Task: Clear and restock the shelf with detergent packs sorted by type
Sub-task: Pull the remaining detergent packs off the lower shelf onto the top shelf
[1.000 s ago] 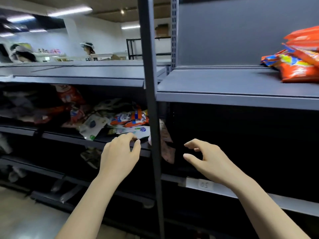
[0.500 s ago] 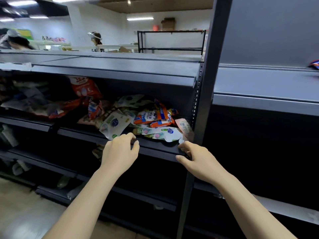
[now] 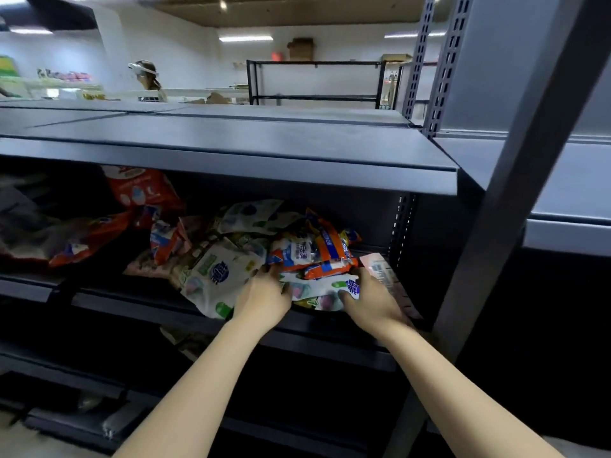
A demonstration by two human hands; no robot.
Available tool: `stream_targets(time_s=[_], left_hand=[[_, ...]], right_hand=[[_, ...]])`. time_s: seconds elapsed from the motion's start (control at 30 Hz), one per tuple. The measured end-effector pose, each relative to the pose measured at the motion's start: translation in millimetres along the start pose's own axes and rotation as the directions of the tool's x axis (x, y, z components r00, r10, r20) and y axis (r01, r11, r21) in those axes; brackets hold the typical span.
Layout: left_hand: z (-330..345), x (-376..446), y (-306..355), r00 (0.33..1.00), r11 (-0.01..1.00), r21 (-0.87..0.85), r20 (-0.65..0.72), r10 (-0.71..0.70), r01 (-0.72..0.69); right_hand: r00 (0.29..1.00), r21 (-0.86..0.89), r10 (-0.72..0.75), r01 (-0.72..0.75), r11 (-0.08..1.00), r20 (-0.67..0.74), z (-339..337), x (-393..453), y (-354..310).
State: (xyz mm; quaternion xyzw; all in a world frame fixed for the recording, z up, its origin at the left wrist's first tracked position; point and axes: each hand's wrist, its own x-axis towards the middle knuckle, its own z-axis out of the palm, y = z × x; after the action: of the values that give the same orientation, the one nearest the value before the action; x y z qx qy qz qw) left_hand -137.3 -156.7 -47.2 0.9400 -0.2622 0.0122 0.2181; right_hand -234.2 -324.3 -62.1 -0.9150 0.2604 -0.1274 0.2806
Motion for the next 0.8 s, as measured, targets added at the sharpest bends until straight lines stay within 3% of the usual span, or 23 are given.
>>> stream_targets(time_s=[0.1,0.27,0.43,0.5,0.63,0.73,0.8], left_hand=[[20,34,-6,1.0,0.999,-0.02,0.01,0.026,-0.026],[37,74,-6,0.983,0.985,-0.053,0.07,0.168,-0.165],[56,108,-13,0.963,0.957,0.117,0.08,0.257,-0.265],[63,117,-18,0.958,0.938,0.196,0.084,0.275,-0.287],[69,130,-26,0.958,0.929,0.236,0.061,0.28,-0.286],[69,129,-25,0.963,0.936,0.229,0.042,0.266,-0.268],[70,129,-23,0.966,0.937,0.241,0.013,0.258,-0.254]], right_hand=[[0.998,0.038,0.016,-0.014,0.999,-0.054,15,28,1],[0.994,-0.071,0.065,-0.071,0.995,-0.087,30,74,5],[0.991,-0.475,0.059,0.004,0.88,0.118,36,96,10],[0.99,-0.531,0.064,0.014,0.847,0.127,38,98,9],[0.96,-0.478,0.25,-0.161,0.864,0.127,46,114,10],[0.888,-0.18,0.459,-0.446,0.877,0.036,48,124,0],[0.843,0.012,0.537,-0.537,0.844,-0.028,50,128,-5]])
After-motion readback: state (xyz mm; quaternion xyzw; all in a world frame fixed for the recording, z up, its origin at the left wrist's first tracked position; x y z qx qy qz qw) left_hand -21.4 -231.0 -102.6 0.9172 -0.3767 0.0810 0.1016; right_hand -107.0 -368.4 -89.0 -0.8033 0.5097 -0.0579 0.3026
